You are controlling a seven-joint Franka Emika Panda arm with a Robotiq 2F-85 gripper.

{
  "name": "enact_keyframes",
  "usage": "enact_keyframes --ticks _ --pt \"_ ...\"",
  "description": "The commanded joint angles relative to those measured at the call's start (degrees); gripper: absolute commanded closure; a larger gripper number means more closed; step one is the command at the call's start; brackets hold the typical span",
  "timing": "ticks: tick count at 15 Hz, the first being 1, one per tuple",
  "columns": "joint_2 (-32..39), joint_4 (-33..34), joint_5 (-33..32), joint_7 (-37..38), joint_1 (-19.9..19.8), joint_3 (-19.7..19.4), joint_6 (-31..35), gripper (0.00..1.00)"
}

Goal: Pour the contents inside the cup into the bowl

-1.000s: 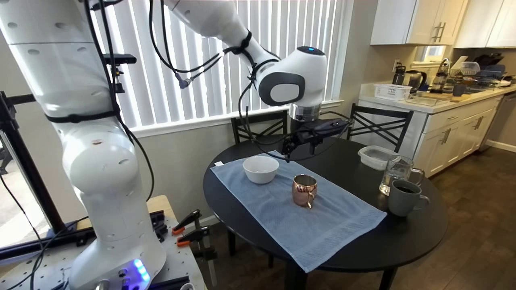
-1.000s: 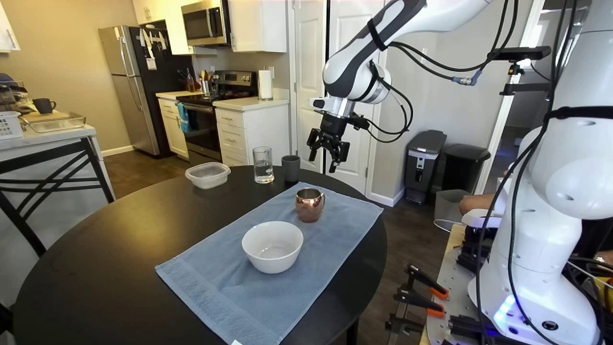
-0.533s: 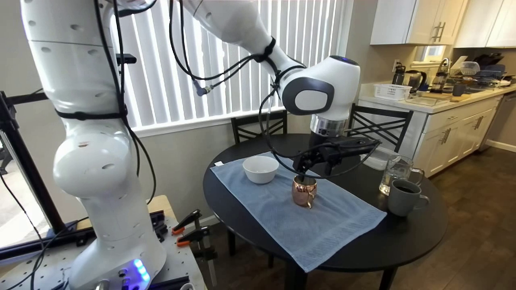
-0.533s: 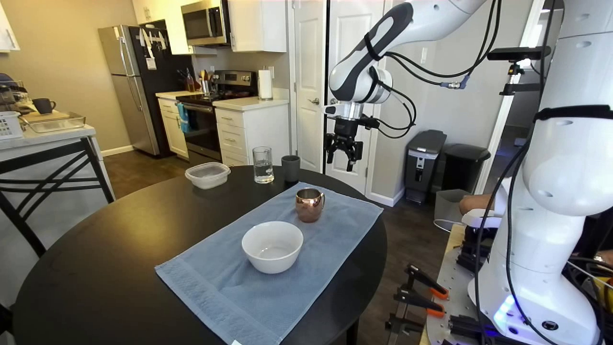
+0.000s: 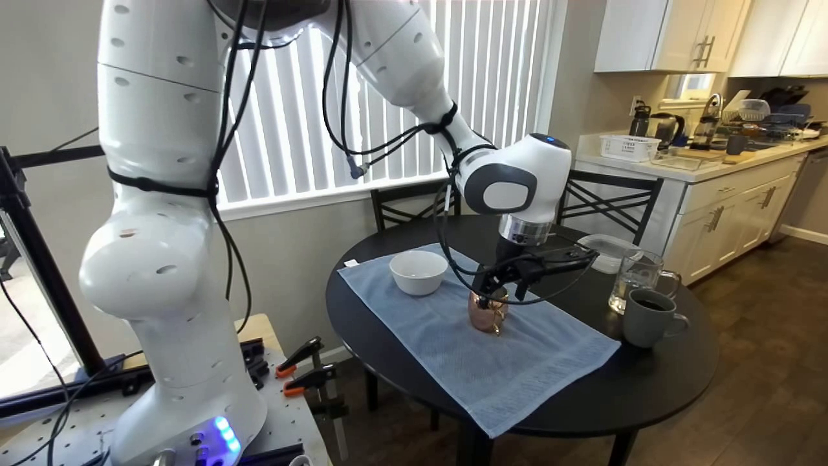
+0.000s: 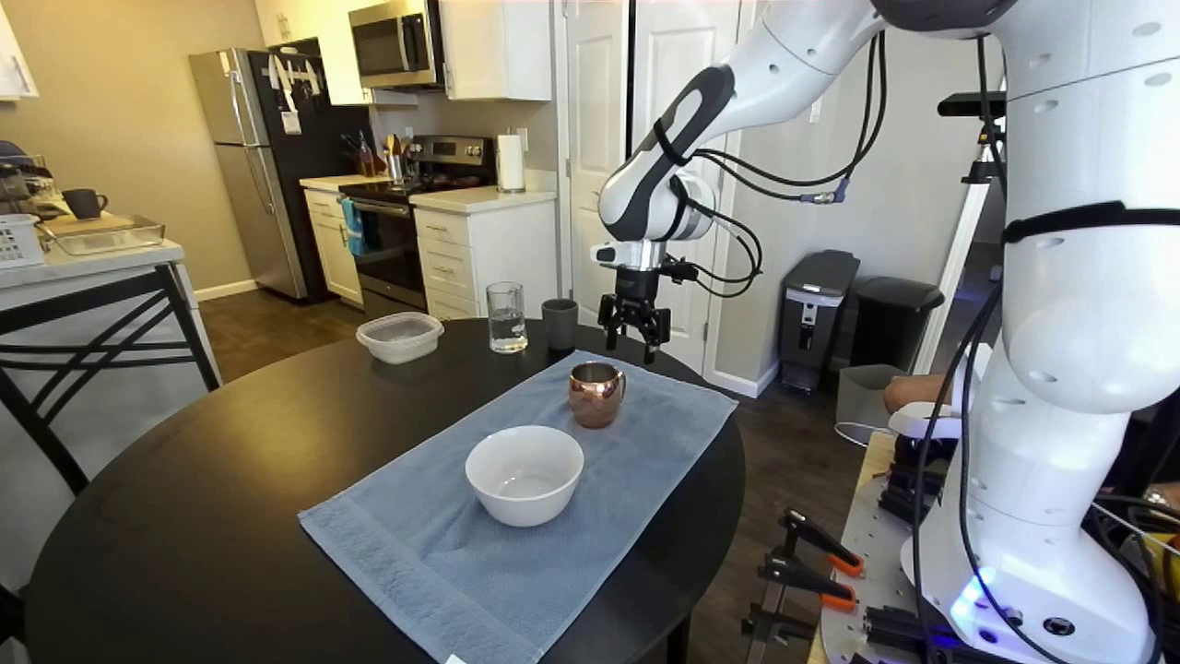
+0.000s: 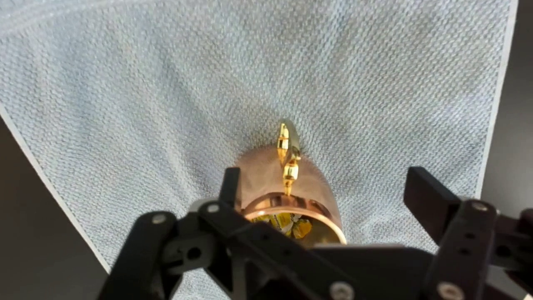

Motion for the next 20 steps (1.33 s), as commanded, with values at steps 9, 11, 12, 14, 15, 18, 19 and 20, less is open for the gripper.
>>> enact_keyframes --ticks 9,11,12,14,15,18,19,20 --pt "6.24 -0.76 0.95 -0.62 -6.86 5.53 16.73 0.0" --pt "7.46 -1.41 1.24 -0.33 -7.52 7.27 20.74 0.0" --pt "7.96 -1.54 1.02 -0.08 -7.78 8.07 21.78 0.0" --pt "7.93 -2.36 1.1 -0.31 -8.85 10.12 22.39 0.0" --pt "7.93 -2.71 1.42 -0.86 -9.53 11.26 22.29 0.0" --pt "7.36 -4.2 1.89 -1.33 -10.95 13.45 21.7 0.0" --pt "7.01 -4.65 2.21 -1.35 -11.46 14.03 20.98 0.0" --pt "6.83 -5.03 2.34 -1.11 -11.74 14.32 21.03 0.0"
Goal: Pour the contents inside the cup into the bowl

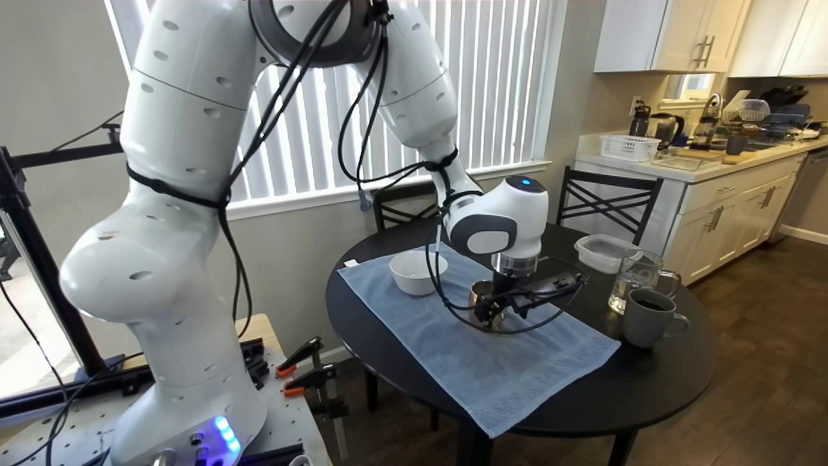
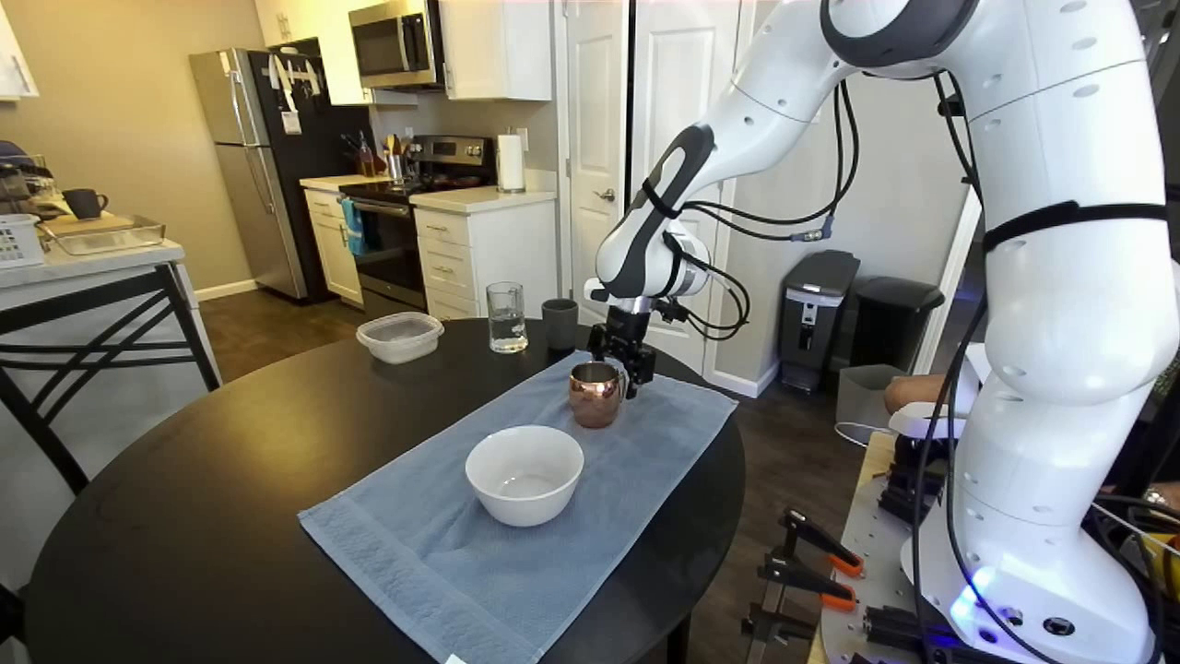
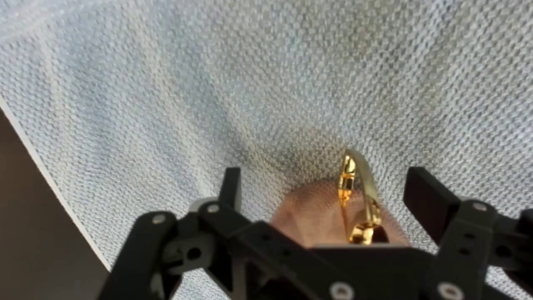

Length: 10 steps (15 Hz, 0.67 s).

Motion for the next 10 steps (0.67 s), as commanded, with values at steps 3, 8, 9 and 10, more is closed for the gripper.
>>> enact_keyframes --ticks 3,8,9,10 --pt "-1.56 -3.04 1.48 -0.57 -2.7 2.1 0.48 0.0" --pt "-1.97 -3.67 2.05 -1.43 -3.87 3.08 0.58 0.0" --pt "-2.16 -3.77 2.15 -1.44 -3.96 3.22 0.55 0.0" --pt "-2.37 -3.83 2.3 -1.51 -4.1 3.46 0.7 0.0"
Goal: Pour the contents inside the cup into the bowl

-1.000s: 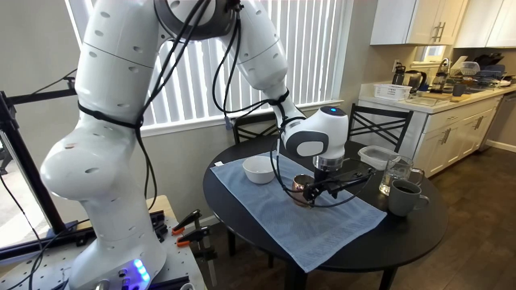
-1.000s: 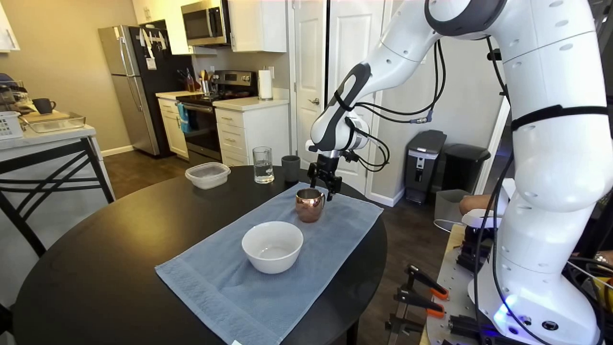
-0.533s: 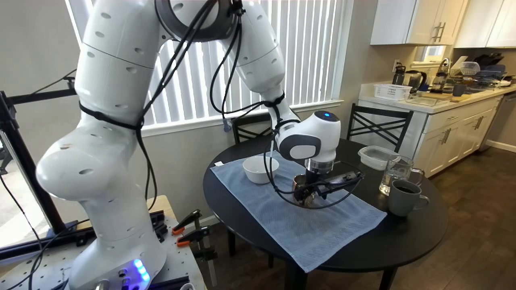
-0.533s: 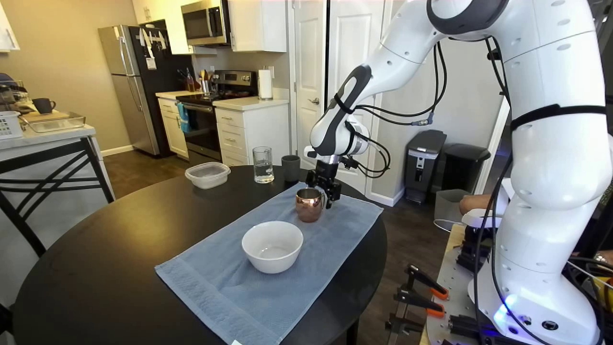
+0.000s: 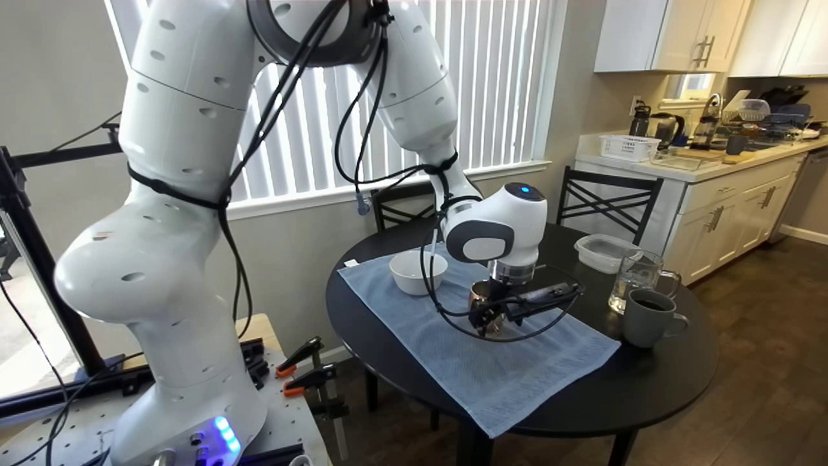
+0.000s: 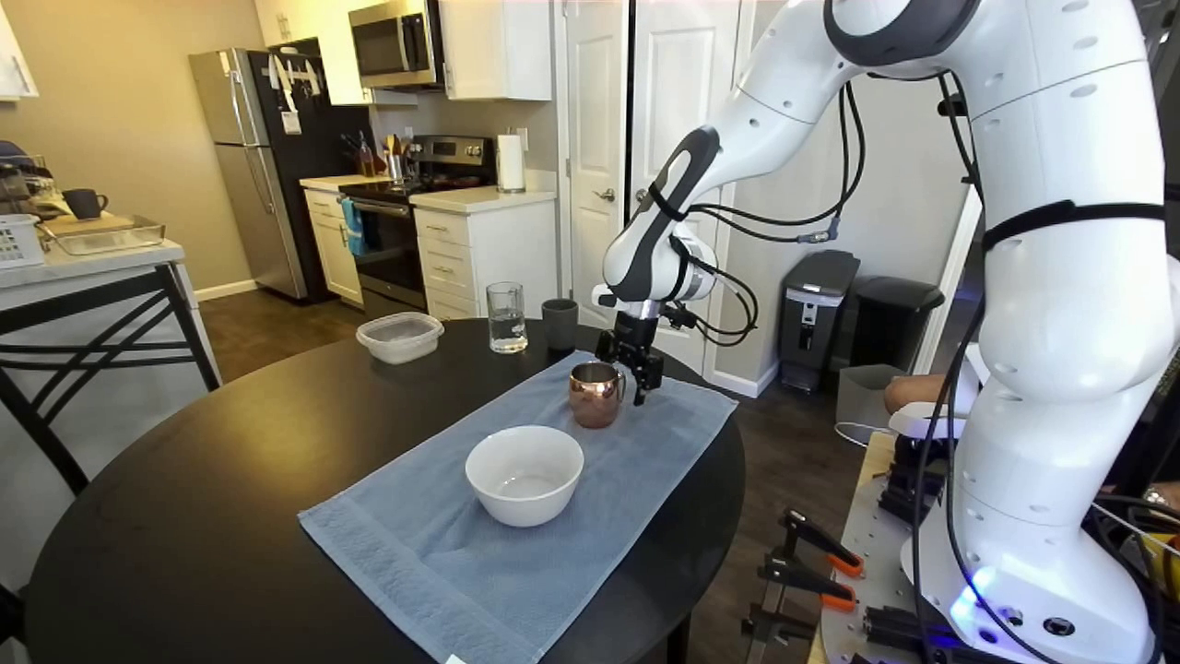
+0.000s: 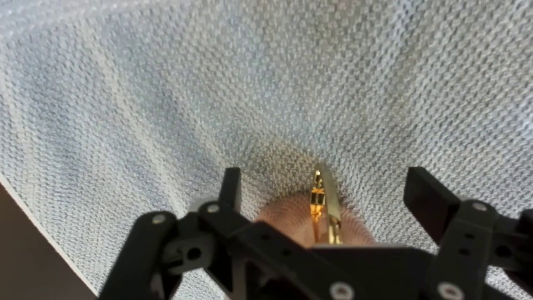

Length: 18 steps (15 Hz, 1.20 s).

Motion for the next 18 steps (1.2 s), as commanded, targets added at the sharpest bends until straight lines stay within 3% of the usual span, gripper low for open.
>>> enact_keyframes --ticks 1,2,5,13,14,18 --pt "-2.41 -1.97 1.97 -1.82 -1.8 2.05 0.4 0.05" --pt "-2.81 -2.02 2.28 -1.71 -1.99 2.22 0.13 0.26" --pt "-3.2 -1.94 1.55 -0.38 -1.19 1.12 -0.99 0.36" --pt "-4.21 -2.85 1.52 -0.6 -0.99 1.04 -0.8 0.9" --pt "-4.47 -3.05 1.73 -0.84 -1.12 1.19 -0.77 0.95" --pt "-5.18 -3.61 1.8 -0.7 -0.98 0.89 -0.4 0.97"
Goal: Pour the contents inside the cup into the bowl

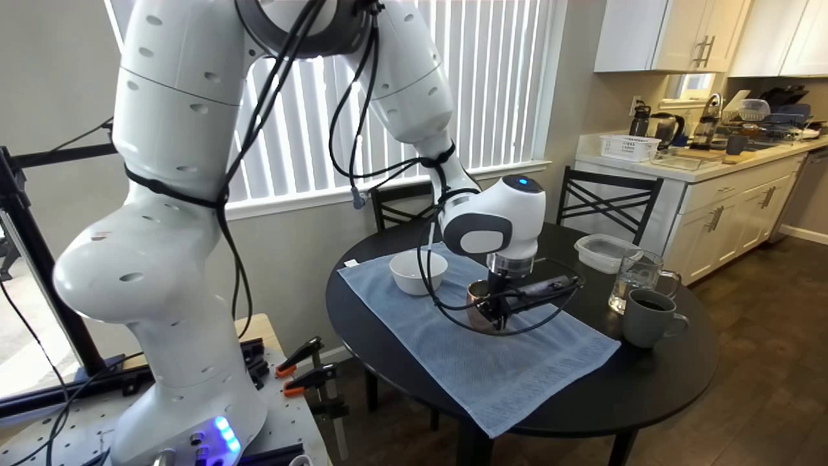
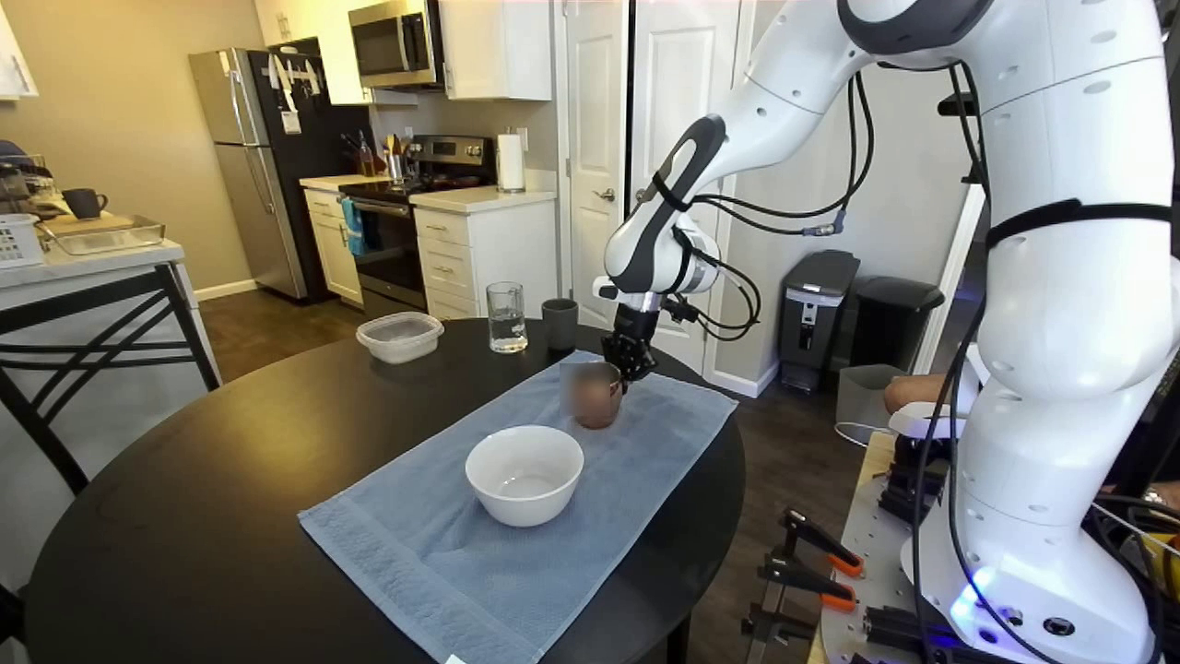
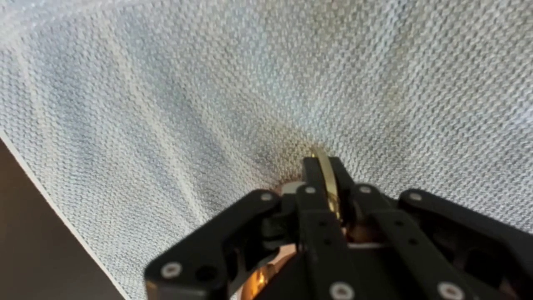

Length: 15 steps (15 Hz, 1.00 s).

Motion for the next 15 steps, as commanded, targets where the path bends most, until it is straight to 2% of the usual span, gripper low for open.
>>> enact_keyframes --ticks 1,5,7,12,15 --pt "-2.94 -2.43 1.16 -0.79 -0.43 0.11 -0.32 0.95" --pt "-3.51 -2.2 0.99 -0.89 -0.54 -0.17 -2.28 0.95" --pt "-4.74 -1.66 0.43 -0.63 -0.36 -0.72 -6.42 0.95" --pt "-10.22 0.27 -1.72 1.89 2.96 -4.76 -15.75 0.95" --pt "-12.22 1.82 -6.96 5.62 6.33 -7.66 -18.21 0.95"
